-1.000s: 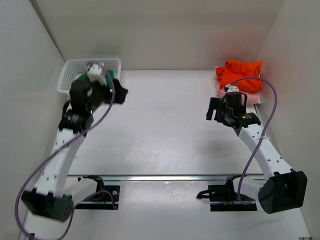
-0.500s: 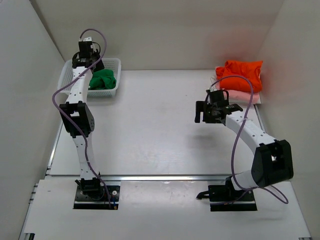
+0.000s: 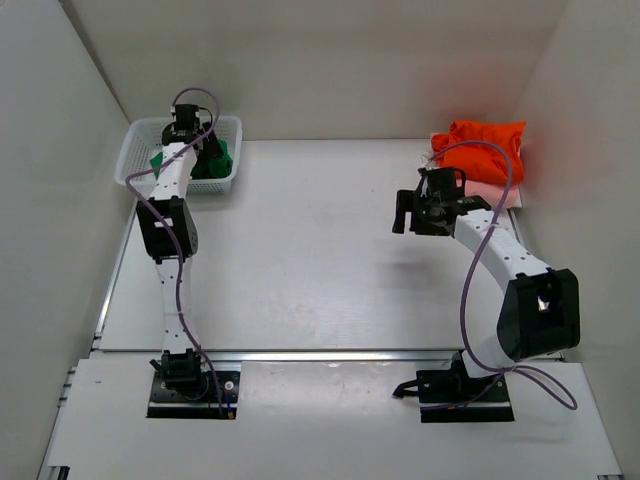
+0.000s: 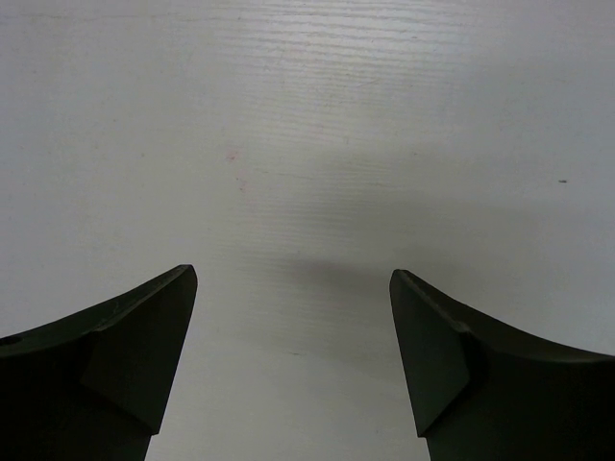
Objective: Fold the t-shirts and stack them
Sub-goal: Grab crumpled tshirt from bin with the left arm
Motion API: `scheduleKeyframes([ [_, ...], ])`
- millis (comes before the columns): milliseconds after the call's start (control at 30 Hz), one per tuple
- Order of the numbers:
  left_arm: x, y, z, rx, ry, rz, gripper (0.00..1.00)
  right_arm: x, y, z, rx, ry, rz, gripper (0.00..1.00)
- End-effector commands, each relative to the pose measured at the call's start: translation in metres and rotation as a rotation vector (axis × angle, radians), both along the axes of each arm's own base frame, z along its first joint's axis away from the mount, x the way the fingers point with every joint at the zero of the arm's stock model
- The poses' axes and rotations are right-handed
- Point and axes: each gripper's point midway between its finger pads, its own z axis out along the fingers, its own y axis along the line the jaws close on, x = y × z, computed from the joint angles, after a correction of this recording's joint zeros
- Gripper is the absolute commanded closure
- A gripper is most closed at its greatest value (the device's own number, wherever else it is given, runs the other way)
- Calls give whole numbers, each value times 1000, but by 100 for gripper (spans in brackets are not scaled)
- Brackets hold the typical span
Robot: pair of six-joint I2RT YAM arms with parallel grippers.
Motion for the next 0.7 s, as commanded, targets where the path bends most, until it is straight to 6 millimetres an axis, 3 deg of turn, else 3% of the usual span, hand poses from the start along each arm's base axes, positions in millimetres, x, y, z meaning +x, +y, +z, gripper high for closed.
scheduleKeyframes([
  [0,-2,-5,-22,-58,58,-16,27,14,3,21,33,-69,6,21],
  [33,2,-8,-23,-74,49,-36,50,14,3,19,34,-60,3,21],
  [67,3,-8,-20,-85,42,-40,59,14,4,17,36,-58,6,21],
  [100,6,-9,-16,-92,26,-47,84,14,1,16,30,-56,3,21],
  [133,10,-11,-1,-109,-9,-60,100,13,4,15,33,-48,1,21],
  [167,14,-18,12,-143,-43,-101,100,13,4,14,26,-46,6,21],
  [233,20,-32,74,-141,-167,-151,100,11,11,13,23,-46,16,20],
  [267,19,-33,94,-128,-203,-156,100,11,11,10,21,-46,12,21],
  [300,14,-49,138,-84,-280,-198,100,9,14,11,35,-43,6,21],
  [333,10,-73,154,-49,-305,-242,100,10,17,14,45,-50,3,21],
  [367,-3,-80,185,1,-350,-237,100,7,21,14,59,-45,-1,22],
  [400,-18,-114,228,69,-453,-290,100,5,28,23,77,-69,2,21],
  [433,-45,-115,283,95,-560,-274,100,1,31,21,84,-73,2,21],
  [467,-56,-126,265,90,-529,-293,100,-2,34,27,96,-85,3,21],
  [500,-86,-147,321,56,-669,-335,100,-7,37,23,106,-74,1,20],
  [533,-114,-167,343,-21,-731,-394,100,-12,34,26,115,-85,-6,21],
  [567,-127,-175,343,-87,-727,-409,100,-14,28,31,121,-98,-19,21],
  [600,-152,-192,363,-146,-765,-491,100,-17,24,31,125,-96,-30,21],
  [667,-200,-227,375,-271,-770,-619,100,-23,10,31,123,-107,-65,21],
])
